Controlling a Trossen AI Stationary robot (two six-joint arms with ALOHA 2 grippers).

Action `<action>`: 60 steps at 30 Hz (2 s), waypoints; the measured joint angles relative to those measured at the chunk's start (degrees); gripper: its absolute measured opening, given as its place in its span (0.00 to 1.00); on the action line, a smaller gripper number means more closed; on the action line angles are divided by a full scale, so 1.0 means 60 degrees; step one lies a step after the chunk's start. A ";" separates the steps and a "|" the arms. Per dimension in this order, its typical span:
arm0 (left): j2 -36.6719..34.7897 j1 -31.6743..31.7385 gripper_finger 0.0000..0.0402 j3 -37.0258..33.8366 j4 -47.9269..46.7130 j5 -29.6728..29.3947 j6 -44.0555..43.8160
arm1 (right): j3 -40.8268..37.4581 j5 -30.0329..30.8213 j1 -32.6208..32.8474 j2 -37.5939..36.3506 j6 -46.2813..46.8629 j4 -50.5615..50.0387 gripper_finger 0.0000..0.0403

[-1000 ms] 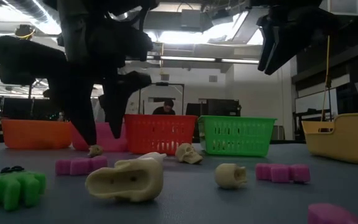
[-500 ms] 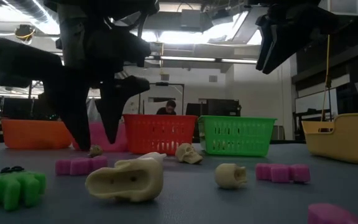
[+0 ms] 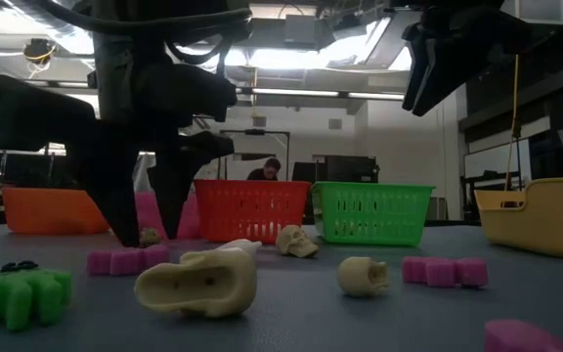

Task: Sort Halloween decoration
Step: Put the yellow skull toy into the green bin

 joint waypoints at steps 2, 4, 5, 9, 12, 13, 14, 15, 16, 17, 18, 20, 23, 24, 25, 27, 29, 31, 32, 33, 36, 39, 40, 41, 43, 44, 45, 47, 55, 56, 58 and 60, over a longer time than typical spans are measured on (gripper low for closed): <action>0.0001 0.0000 0.44 0.0000 -0.0005 0.0000 0.0003 | 0.0000 0.0000 0.0004 0.0000 0.0000 0.0000 0.45; 0.0001 0.0000 0.44 0.0000 -0.0008 -0.0006 0.0003 | 0.0000 0.0000 0.0004 0.0000 0.0000 0.0004 0.45; 0.0005 0.0000 0.44 0.0000 -0.0012 -0.0007 0.0003 | 0.0002 0.0000 0.0004 0.0000 0.0000 0.0004 0.45; 0.0005 -0.0001 0.40 0.0000 -0.0019 0.0003 0.0003 | 0.0002 0.0000 0.0001 0.0000 0.0000 0.0004 0.45; 0.0005 -0.0005 0.35 0.0000 -0.0023 0.0033 0.0003 | 0.0001 0.0000 0.0001 0.0000 0.0000 0.0004 0.45; 0.0005 -0.0007 0.33 0.0000 -0.0025 0.0033 0.0003 | 0.0000 0.0000 0.0000 0.0000 0.0000 0.0004 0.45; 0.0006 -0.0011 0.32 0.0000 -0.0027 0.0034 0.0003 | 0.0000 0.0000 0.0000 0.0000 0.0000 0.0004 0.45; 0.0008 -0.0008 0.30 0.0000 -0.0030 0.0041 0.0003 | 0.0000 0.0000 0.0003 0.0000 0.0000 0.0004 0.45; 0.0008 -0.0008 0.29 0.0000 -0.0030 0.0046 0.0004 | 0.0000 0.0000 0.0004 0.0000 0.0000 0.0004 0.45; 0.0008 -0.0009 0.28 0.0000 -0.0030 0.0051 0.0003 | 0.0000 0.0000 0.0003 0.0000 0.0000 0.0004 0.45; 0.0008 -0.0011 0.27 -0.0001 -0.0030 0.0051 0.0003 | 0.0000 0.0000 0.0004 0.0000 0.0000 0.0004 0.45; 0.0008 -0.0011 0.25 -0.0004 -0.0030 0.0055 0.0003 | 0.0001 0.0000 0.0004 0.0000 0.0000 0.0004 0.45; 0.0008 -0.0011 0.22 -0.0004 -0.0030 0.0055 0.0005 | 0.0000 0.0000 0.0003 0.0000 0.0000 0.0004 0.45; 0.0008 -0.0011 0.21 -0.0004 -0.0030 0.0055 0.0003 | 0.0002 0.0000 0.0004 0.0000 0.0000 0.0004 0.45; 0.0008 -0.0011 0.21 -0.0004 -0.0030 0.0052 0.0003 | 0.0000 0.0000 0.0004 0.0000 0.0000 0.0004 0.45; 0.0008 -0.0011 0.19 -0.0004 -0.0030 0.0051 0.0003 | 0.0000 0.0000 0.0004 0.0000 0.0000 0.0004 0.45; 0.0008 -0.0011 0.18 -0.0004 -0.0029 0.0049 0.0003 | 0.0000 0.0000 0.0002 0.0000 0.0000 0.0005 0.45; 0.0008 -0.0011 0.17 -0.0004 -0.0027 0.0047 0.0003 | 0.0000 0.0000 0.0002 0.0000 0.0002 0.0006 0.45; 0.0008 -0.0011 0.16 -0.0007 -0.0027 0.0045 0.0003 | 0.0000 0.0000 0.0000 0.0000 0.0000 0.0007 0.45; 0.0008 -0.0011 0.16 -0.0008 -0.0027 0.0044 0.0003 | 0.0001 0.0000 0.0001 0.0000 0.0001 0.0007 0.45; 0.0008 -0.0011 0.14 -0.0011 -0.0023 0.0040 0.0003 | 0.0000 0.0000 0.0000 0.0000 0.0000 0.0007 0.45; 0.0008 -0.0011 0.12 -0.0011 -0.0023 0.0024 0.0003 | 0.0000 0.0000 0.0004 0.0000 0.0000 0.0004 0.45; 0.0008 -0.0011 0.11 -0.0011 -0.0023 0.0017 0.0006 | 0.0000 0.0000 0.0002 0.0000 0.0000 0.0007 0.45; 0.0008 -0.0010 0.11 -0.0011 -0.0023 0.0006 0.0006 | 0.0000 0.0000 0.0004 0.0000 0.0003 0.0007 0.45; 0.0008 -0.0007 0.10 -0.0011 -0.0019 -0.0004 0.0006 | 0.0001 0.0000 0.0001 0.0000 0.0000 0.0006 0.45; 0.0008 -0.0007 0.09 -0.0011 -0.0019 -0.0007 0.0003 | 0.0000 0.0000 0.0000 0.0000 0.0000 0.0007 0.45; 0.0008 -0.0007 0.09 -0.0011 -0.0019 -0.0007 0.0005 | 0.0000 0.0000 0.0004 0.0000 0.0000 0.0007 0.45; 0.0008 -0.0007 0.08 -0.0011 -0.0019 -0.0008 0.0006 | 0.0000 0.0000 0.0003 0.0000 0.0000 0.0007 0.45; 0.0008 -0.0007 0.07 -0.0011 -0.0019 -0.0011 0.0003 | 0.0000 0.0000 0.0004 0.0000 0.0000 0.0007 0.45; 0.0008 -0.0007 0.07 -0.0011 -0.0019 -0.0003 0.0003 | 0.0000 0.0000 0.0004 0.0000 0.0000 0.0007 0.45; 0.0008 -0.0007 0.07 -0.0011 -0.0019 0.0085 0.0003 | 0.0001 0.0000 0.0003 0.0000 0.0000 0.0007 0.45; -0.0032 -0.0033 0.07 -0.0011 -0.0019 0.0171 -0.0008 | 0.0001 0.0000 0.0003 0.0000 0.0001 0.0006 0.45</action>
